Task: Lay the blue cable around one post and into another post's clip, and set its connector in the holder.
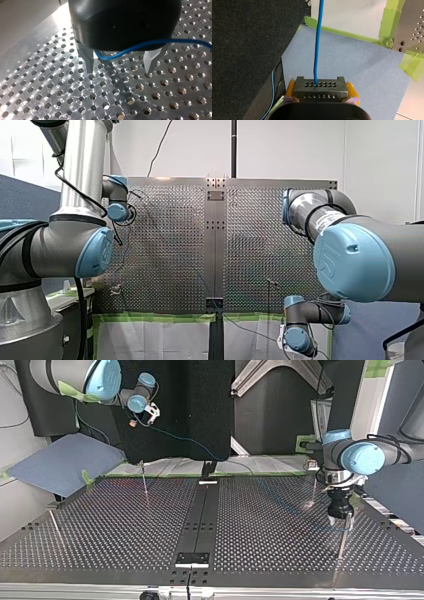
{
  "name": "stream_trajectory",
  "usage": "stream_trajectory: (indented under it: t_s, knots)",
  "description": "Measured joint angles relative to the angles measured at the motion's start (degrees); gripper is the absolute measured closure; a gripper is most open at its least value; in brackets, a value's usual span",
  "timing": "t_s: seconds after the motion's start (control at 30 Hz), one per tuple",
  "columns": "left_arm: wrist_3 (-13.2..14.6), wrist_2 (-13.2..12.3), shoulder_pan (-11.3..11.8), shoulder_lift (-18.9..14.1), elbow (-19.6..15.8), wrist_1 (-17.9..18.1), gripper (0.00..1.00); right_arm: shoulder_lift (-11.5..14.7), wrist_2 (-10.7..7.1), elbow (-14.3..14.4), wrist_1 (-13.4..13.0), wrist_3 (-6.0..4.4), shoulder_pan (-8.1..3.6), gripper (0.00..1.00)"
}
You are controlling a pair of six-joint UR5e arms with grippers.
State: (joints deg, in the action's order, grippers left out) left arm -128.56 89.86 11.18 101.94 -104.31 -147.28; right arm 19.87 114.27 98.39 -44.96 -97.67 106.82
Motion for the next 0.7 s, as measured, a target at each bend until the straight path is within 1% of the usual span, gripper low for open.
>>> stream_trajectory:
  t_s: [0.13, 0.27, 0.47, 0.57, 0.6, 0.7]
  knots:
    - [0.03, 0.0, -0.11, 0.02, 0.0, -0.17, 0.0, 2.21, -1.0, 1.91, 1.23, -0.01, -0.42, 0.85]
    - [0.06, 0.0, -0.19, 0.0, 0.01, -0.27, 0.0, 4.27, -2.24, 2.58, 2.12, 0.34, -0.58, 0.85]
    - [0.07, 0.0, -0.29, 0.03, 0.01, -0.39, 0.0, 7.4, -5.13, 2.76, 1.78, 1.72, -0.66, 0.85]
    - [0.09, 0.0, -0.38, 0.02, 0.01, -0.44, 0.0, 9.04, -6.76, 2.9, 1.35, 2.78, -0.68, 0.85]
    - [0.1, 0.0, -0.41, 0.01, 0.01, -0.45, 0.0, 9.71, -7.43, 3.09, 1.03, 3.28, -0.68, 0.85]
    - [0.14, 0.0, -0.49, 0.02, 0.01, -0.47, 0.0, 11.18, -8.9, 3.92, -0.01, 3.97, -0.81, 0.85]
